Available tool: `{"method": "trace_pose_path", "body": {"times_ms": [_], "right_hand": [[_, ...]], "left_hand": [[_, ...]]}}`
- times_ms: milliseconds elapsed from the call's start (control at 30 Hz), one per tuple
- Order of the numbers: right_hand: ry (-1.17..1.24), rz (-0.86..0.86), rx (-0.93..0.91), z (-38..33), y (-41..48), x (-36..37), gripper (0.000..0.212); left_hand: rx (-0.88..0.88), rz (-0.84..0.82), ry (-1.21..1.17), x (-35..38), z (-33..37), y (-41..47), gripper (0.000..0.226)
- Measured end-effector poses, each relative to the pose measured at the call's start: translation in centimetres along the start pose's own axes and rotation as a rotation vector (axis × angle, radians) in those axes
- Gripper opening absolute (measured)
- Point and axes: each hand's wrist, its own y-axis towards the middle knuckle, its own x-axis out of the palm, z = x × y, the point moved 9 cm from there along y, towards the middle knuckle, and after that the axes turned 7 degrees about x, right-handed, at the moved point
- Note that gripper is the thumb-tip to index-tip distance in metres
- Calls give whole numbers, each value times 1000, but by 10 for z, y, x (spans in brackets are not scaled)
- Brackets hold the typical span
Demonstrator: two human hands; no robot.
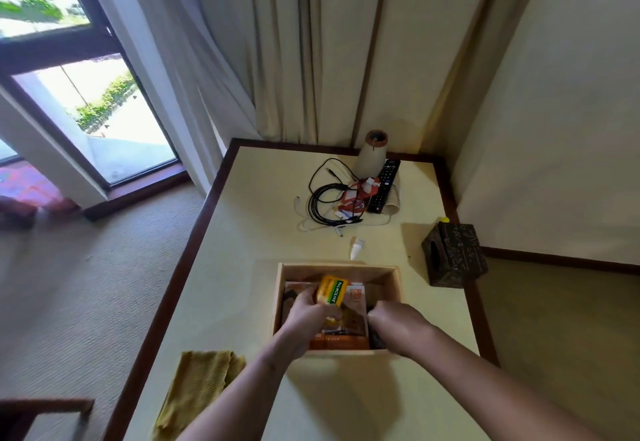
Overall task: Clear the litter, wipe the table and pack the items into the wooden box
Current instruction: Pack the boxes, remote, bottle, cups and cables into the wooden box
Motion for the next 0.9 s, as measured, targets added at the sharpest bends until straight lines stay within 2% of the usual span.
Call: {"method": "trace_pose_path", "body": {"times_ms": [167, 300, 367, 433, 500, 533, 600, 633, 700, 733, 833, 900], "right_hand": [[-265, 97, -8, -6, 20, -2, 50], [-242, 94, -57, -7, 28, 4, 67], [-239, 132, -86, -4, 24, -2, 64], [-189, 214, -114, 1, 14, -9, 48], [-11, 340, -103, 14, 3, -13, 36], [148, 466, -71, 25, -4, -17, 37], [596, 674, 105, 60, -21, -17, 36], [840, 695, 209, 76, -23, -6, 35], [1242, 563, 373, 88, -13, 25, 41], [1355, 498, 412, 86, -8, 35, 42], [1549, 466, 430, 82, 2, 46, 29], [1629, 483, 437, 80, 4, 52, 28]], "left_hand": [[16, 0, -40, 0, 1, 1, 49], [9, -5, -53, -2, 0, 1, 50], [-1, -9, -53, -2, -2, 1, 54], [-21, 8, -82, -1, -4, 2, 52], [-25, 32, -100, -2, -3, 4, 42], [-12, 32, -87, -2, 0, 4, 37], [23, 13, -85, 2, 6, 6, 30], [40, 1, -92, 7, 10, 5, 26], [82, -12, -60, 18, 19, 8, 23], [103, -16, -25, 25, 22, 9, 23], [146, -44, 126, 48, 24, 17, 21], [170, -47, 198, 59, 22, 21, 20]]}}
